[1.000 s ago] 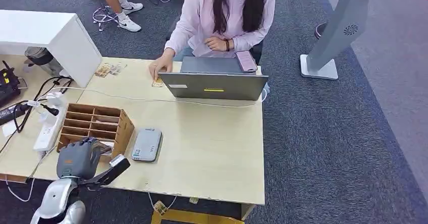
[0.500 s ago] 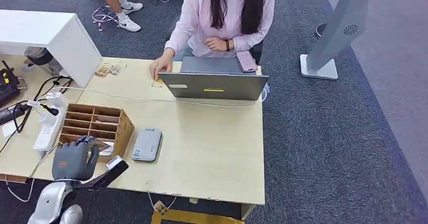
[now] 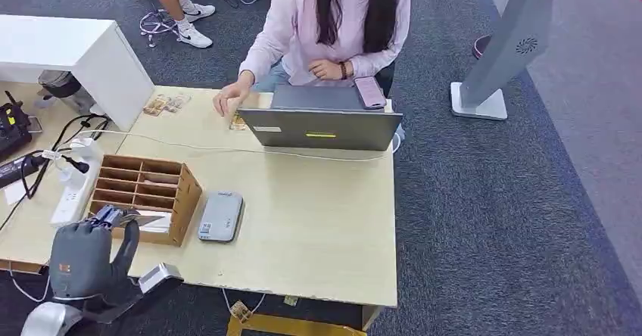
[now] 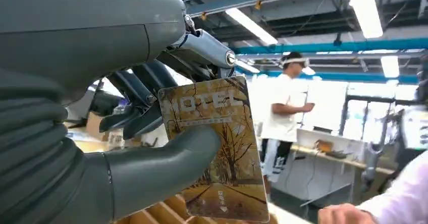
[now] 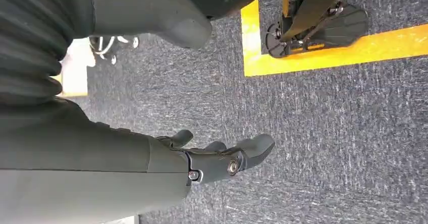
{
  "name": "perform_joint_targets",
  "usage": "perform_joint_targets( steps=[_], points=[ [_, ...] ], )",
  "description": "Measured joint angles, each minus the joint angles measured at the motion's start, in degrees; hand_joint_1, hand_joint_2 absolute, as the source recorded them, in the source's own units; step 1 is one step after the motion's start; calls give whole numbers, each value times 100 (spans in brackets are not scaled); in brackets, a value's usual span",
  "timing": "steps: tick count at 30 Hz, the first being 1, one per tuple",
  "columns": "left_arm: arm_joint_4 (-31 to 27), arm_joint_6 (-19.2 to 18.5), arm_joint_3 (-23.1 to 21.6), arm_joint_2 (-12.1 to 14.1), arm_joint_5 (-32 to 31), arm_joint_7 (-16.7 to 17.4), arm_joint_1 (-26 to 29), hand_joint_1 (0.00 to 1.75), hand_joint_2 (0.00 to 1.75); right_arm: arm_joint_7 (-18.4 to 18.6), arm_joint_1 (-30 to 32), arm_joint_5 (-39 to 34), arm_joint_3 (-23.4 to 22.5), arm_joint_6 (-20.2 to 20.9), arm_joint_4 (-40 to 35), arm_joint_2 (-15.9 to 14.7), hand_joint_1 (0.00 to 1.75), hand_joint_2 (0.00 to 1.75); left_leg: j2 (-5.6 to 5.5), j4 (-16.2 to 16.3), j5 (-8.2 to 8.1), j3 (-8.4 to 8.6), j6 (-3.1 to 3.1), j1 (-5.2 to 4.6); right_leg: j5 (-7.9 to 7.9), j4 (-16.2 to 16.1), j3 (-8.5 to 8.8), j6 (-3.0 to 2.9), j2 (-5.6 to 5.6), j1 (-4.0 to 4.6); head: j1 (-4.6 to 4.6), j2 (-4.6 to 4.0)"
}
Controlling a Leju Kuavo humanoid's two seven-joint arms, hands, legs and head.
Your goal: Pass the card to the sensor for recognition and then transmit it.
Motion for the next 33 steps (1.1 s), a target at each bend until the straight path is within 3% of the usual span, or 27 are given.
perform_joint_targets(
  steps=[4,9,20,24,29,30,31,33],
  points=[
    [-232,-48,-68,11,162,2,-36,175,175,15,0,22,-33,2,0,15,0,175,0,1,1,3,1,0,0,0,-2,0,0,0,0,0],
    [-21,-310,-70,188,145,314,-818,175,175,120,-19,223,-31,98,0,18,0,175,-12,0,10,2,3,0,4,0,5,-1,-20,0,0,0],
    [2190,-483,-160,555,-494,857,-3243,175,175,195,-77,564,70,240,0,18,0,175,-10,1,37,-2,-5,0,30,2,0,-9,-15,1,0,0],
    [2801,-505,-228,599,-566,957,-3722,175,175,243,-82,616,103,260,0,18,0,175,-4,1,36,-2,-5,0,31,1,-3,-7,-8,1,-2,0],
    [3230,-562,-260,599,-350,961,-3932,175,175,251,-83,627,114,273,0,18,0,175,-3,2,36,-4,-4,0,31,1,-5,-7,-5,1,-2,0],
    [3256,-562,-263,597,-314,959,-3935,10,175,251,-82,627,114,273,0,18,0,175,-1,2,35,-4,-4,0,31,1,-5,-7,-3,1,-2,0],
    [3296,-564,-263,594,-270,959,-3941,0,175,251,-82,629,114,275,0,18,0,175,0,2,35,-4,-4,0,31,1,-7,-7,-1,1,-2,0],
    [3364,-555,-265,592,-192,950,-3943,0,175,240,-81,651,114,280,0,18,0,175,1,2,35,-4,-4,0,31,1,-7,-7,-1,1,-2,0]
  ],
)
